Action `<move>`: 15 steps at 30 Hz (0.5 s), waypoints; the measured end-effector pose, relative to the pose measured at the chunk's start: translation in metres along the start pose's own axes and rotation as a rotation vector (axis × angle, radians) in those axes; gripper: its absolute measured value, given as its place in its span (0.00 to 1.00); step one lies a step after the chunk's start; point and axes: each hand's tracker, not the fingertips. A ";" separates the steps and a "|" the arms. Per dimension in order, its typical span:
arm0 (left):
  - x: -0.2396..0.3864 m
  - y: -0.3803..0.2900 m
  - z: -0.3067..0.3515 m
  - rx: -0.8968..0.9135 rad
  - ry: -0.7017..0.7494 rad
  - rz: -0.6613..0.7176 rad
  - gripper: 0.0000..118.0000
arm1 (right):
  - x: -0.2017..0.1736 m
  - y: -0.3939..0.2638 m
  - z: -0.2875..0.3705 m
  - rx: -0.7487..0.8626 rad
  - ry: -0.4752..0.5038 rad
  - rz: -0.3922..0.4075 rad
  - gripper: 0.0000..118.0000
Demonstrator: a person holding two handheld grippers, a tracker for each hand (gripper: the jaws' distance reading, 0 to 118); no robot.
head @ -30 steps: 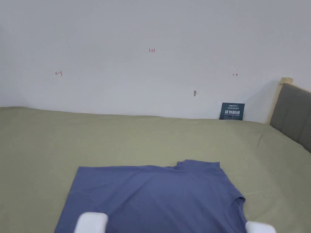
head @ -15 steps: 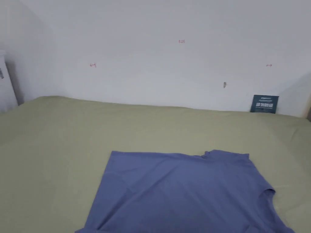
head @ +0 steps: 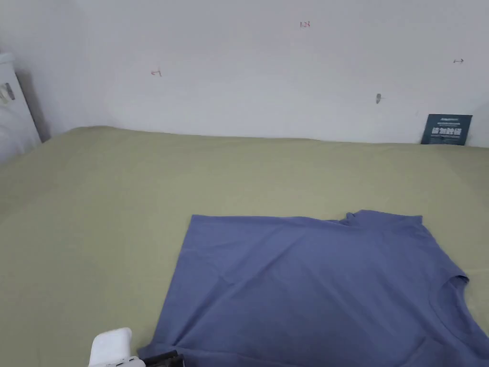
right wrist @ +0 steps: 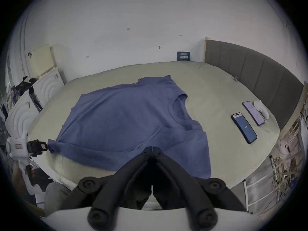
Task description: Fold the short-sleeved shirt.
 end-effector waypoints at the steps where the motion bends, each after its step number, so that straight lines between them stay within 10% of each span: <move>1: 0.005 0.003 -0.010 -0.019 0.075 -0.038 1.00 | 0.005 0.000 0.001 0.000 -0.003 -0.005 0.01; 4: 0.011 0.005 -0.029 -0.045 0.119 -0.092 0.80 | 0.022 -0.003 0.000 -0.013 -0.019 -0.032 0.01; 6: 0.019 0.006 -0.023 -0.046 0.112 -0.079 0.13 | 0.037 -0.004 0.001 -0.015 -0.028 -0.056 0.01; 8: 0.023 0.003 -0.017 0.004 0.034 -0.035 0.08 | 0.049 -0.005 0.001 -0.027 -0.034 -0.080 0.08; 10: 0.027 0.002 -0.018 -0.009 0.090 -0.088 0.08 | 0.067 -0.009 -0.010 -0.089 -0.044 -0.075 0.55; 15: 0.015 0.006 -0.014 -0.015 0.052 -0.057 0.08 | 0.088 -0.030 -0.048 -0.229 -0.047 -0.030 0.59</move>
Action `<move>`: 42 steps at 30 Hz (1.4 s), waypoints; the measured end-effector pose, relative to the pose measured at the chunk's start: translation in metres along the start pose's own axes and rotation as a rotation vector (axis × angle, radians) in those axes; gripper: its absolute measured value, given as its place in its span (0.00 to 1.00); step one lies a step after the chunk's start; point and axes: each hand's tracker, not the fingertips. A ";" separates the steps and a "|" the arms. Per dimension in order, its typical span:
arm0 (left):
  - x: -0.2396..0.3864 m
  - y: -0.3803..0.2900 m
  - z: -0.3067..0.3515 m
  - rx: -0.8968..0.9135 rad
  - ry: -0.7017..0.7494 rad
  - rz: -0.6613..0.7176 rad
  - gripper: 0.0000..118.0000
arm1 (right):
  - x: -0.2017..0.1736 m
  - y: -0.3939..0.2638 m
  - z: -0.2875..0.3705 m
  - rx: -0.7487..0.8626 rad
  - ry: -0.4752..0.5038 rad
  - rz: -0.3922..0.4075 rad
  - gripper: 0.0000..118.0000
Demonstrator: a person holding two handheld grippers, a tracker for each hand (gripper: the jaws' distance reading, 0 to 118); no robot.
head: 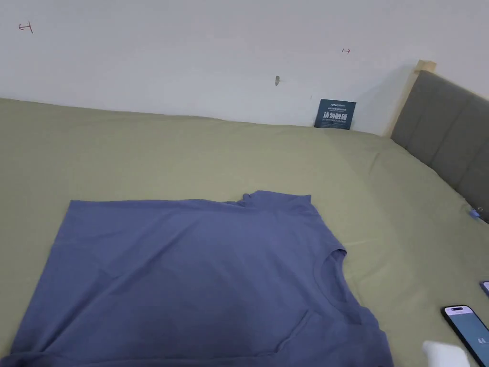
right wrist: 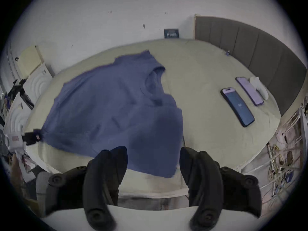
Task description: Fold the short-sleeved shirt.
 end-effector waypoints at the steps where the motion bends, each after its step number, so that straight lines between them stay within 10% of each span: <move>1: -0.002 0.000 0.002 0.003 -0.004 0.003 0.08 | 0.002 -0.001 -0.007 -0.021 -0.040 0.006 0.59; 7: 0.005 -0.004 0.004 -0.014 -0.009 0.000 0.08 | 0.015 -0.006 -0.036 -0.153 0.017 -0.146 0.57; 11: 0.005 -0.005 0.005 -0.009 -0.005 -0.011 0.08 | 0.007 -0.007 -0.022 -0.060 0.001 -0.079 0.25; 12: 0.005 -0.005 0.006 -0.010 -0.007 -0.012 0.08 | 0.000 -0.009 -0.016 -0.009 -0.066 -0.055 0.03; 42: 0.028 0.148 -0.020 -0.110 -0.051 -0.108 0.08 | -0.026 0.204 -0.079 0.080 0.001 0.150 0.03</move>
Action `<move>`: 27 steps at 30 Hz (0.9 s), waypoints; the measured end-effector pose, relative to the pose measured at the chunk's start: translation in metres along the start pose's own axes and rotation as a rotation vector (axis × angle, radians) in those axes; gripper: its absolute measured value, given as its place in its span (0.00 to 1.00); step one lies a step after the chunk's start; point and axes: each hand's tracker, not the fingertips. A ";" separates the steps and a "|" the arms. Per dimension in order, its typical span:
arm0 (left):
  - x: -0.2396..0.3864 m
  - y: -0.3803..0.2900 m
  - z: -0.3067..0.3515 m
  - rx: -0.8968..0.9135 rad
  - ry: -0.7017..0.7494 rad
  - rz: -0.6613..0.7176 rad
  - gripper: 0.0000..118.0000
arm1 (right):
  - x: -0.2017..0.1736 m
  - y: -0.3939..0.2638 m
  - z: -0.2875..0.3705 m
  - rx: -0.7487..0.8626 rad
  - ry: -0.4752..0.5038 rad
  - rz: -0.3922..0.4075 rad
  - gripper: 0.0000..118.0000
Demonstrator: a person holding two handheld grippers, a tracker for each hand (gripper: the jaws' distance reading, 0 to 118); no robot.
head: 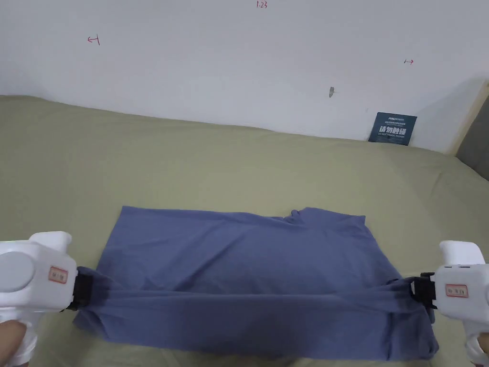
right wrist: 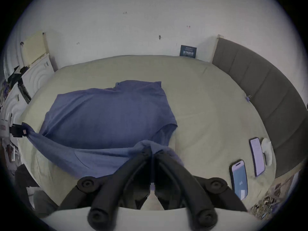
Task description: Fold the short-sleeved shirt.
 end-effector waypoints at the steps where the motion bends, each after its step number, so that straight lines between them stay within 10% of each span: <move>1: 0.002 0.006 -0.009 -0.027 -0.020 -0.019 0.08 | 0.003 0.005 -0.013 -0.026 0.011 -0.018 0.03; 9: 0.005 0.027 -0.055 -0.052 -0.035 0.012 0.11 | -0.004 0.003 -0.054 -0.065 -0.009 -0.020 0.10; 11: 0.003 0.027 -0.059 -0.031 -0.082 0.033 0.44 | 0.002 -0.001 -0.063 -0.042 0.045 -0.057 0.52; 12: 0.001 0.026 -0.059 -0.024 -0.132 0.064 0.78 | 0.003 -0.002 -0.060 -0.029 0.071 -0.089 0.59; 13: 0.000 0.022 -0.058 -0.030 -0.168 0.099 0.85 | 0.002 -0.004 -0.052 0.016 0.079 -0.095 0.60; 18: 0.010 0.004 -0.017 0.077 -0.181 0.025 0.72 | -0.028 -0.024 0.018 0.153 0.101 -0.082 0.59; 22: 0.039 -0.040 0.041 0.312 -0.089 -0.014 0.00 | -0.070 -0.058 0.077 0.217 0.046 -0.003 0.56; 23: 0.045 -0.053 0.051 0.371 -0.052 -0.022 0.00 | -0.078 -0.068 0.085 0.237 0.036 0.001 0.42; 24: 0.053 -0.072 0.064 0.421 -0.021 -0.017 0.00 | -0.089 -0.080 0.096 0.236 0.029 0.000 0.01; 27: 0.064 -0.121 0.074 0.437 -0.055 -0.010 0.00 | -0.115 -0.120 0.115 0.259 -0.020 -0.020 0.01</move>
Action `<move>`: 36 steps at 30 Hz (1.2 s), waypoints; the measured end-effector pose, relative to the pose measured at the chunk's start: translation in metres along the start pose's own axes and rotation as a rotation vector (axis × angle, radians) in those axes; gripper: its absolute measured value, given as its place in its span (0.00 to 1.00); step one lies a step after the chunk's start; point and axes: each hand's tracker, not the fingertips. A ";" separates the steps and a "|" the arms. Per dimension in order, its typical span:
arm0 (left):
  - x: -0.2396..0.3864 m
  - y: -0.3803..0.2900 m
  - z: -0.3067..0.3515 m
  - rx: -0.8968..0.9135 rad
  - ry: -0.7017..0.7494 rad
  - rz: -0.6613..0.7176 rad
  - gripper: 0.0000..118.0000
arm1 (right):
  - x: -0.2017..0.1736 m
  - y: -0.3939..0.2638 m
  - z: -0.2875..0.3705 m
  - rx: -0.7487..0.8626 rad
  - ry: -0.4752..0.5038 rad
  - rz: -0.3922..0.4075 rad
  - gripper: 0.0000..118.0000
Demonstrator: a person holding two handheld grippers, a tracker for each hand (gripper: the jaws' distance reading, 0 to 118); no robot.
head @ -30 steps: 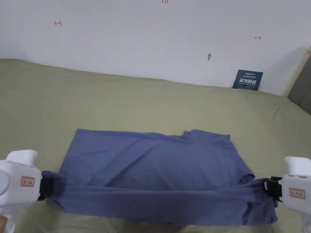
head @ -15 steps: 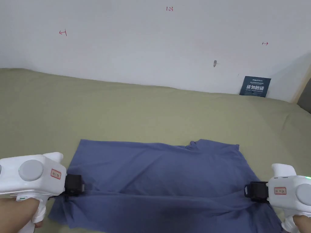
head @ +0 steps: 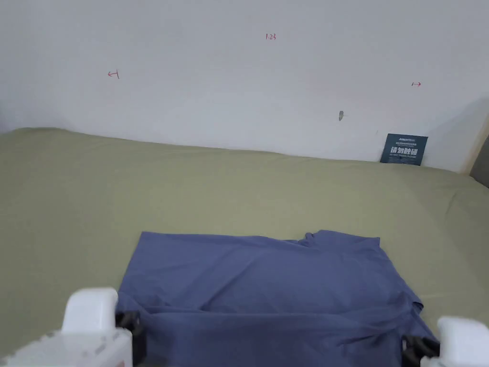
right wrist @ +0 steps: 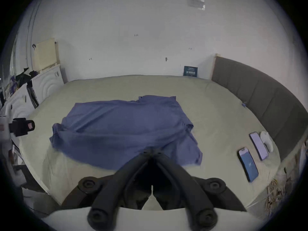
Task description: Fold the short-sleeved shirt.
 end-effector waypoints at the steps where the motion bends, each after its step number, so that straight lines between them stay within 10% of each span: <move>1: 0.006 -0.013 0.008 0.003 0.008 0.000 0.00 | -0.006 -0.011 0.007 -0.015 0.024 -0.011 0.01; 15: -0.041 -0.019 -0.029 -0.168 0.043 0.088 0.02 | -0.020 -0.044 0.001 -0.115 0.109 -0.010 0.01; 17: -0.059 -0.005 -0.054 -0.187 0.026 0.075 0.29 | -0.010 -0.036 -0.004 -0.115 0.112 -0.030 0.01; 19: -0.066 0.004 -0.071 -0.198 0.028 0.032 0.84 | 0.001 -0.033 -0.007 -0.116 0.120 -0.048 0.01; 21: -0.071 0.006 -0.092 -0.230 -0.009 0.014 1.00 | 0.010 -0.028 -0.010 -0.119 0.129 -0.057 0.01; 27: -0.069 0.010 -0.146 -0.336 0.047 -0.013 0.97 | 0.028 -0.023 -0.015 -0.118 0.115 -0.053 0.01; 29: -0.068 0.009 -0.163 -0.390 0.061 0.001 0.70 | 0.034 -0.023 -0.018 -0.124 0.110 -0.060 0.01; 33: -0.067 0.007 -0.155 -0.388 0.110 0.020 0.57 | 0.048 -0.022 -0.025 -0.145 0.083 -0.089 0.01; 36: -0.069 0.009 -0.143 -0.349 -0.068 0.103 0.07 | 0.060 -0.016 -0.037 -0.169 0.057 -0.093 0.01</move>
